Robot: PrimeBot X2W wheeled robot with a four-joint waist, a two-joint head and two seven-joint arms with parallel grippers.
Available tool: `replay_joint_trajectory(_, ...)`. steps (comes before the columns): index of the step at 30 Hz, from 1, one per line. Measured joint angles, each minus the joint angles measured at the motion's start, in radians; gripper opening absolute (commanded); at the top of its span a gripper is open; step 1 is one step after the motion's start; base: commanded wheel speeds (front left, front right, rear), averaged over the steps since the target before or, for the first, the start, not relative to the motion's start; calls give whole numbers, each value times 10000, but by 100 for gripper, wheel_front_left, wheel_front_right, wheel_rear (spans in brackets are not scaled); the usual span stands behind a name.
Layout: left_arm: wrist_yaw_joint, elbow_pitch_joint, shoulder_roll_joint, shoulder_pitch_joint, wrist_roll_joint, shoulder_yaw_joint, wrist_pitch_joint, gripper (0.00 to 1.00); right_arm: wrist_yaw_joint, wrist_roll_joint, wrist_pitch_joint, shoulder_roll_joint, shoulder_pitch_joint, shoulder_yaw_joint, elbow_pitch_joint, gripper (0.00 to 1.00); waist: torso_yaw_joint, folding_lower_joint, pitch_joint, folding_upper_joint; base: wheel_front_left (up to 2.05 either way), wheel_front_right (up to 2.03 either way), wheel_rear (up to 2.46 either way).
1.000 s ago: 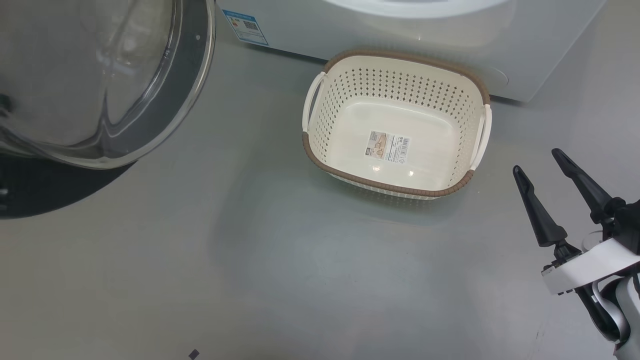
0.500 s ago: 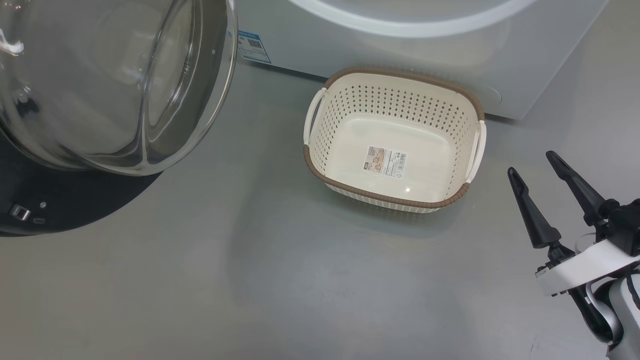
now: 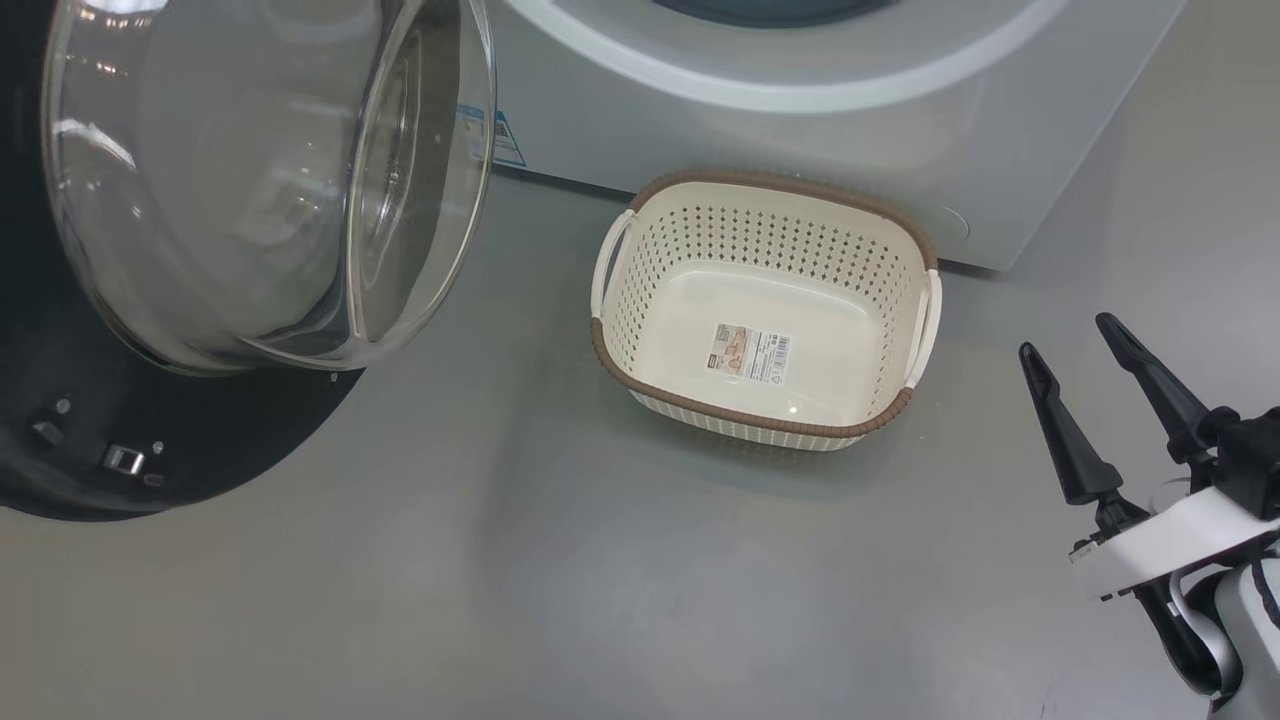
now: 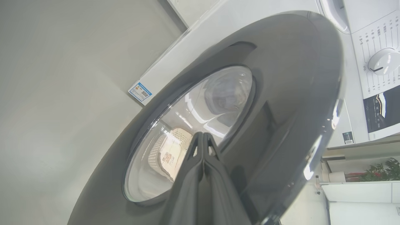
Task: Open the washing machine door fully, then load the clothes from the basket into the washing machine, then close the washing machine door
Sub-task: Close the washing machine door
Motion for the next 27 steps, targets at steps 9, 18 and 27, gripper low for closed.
replay_joint_trajectory(9,-75,-838,-180,181,-71,-633,790,0,0,4,0,253,182,-42,38,100,-274,0,-292,0,0,0,0)
replay_joint_trajectory(18,-75,-2090,-403,494,-568,-1035,1488,0,0,4,0,541,263,-128,33,100,-854,0,-491,0,0,0,0)
replay_joint_trajectory(27,-75,-3204,-792,723,-696,-1419,1758,0,0,4,0,819,390,-238,23,100,-1496,0,-593,0,0,0,0)
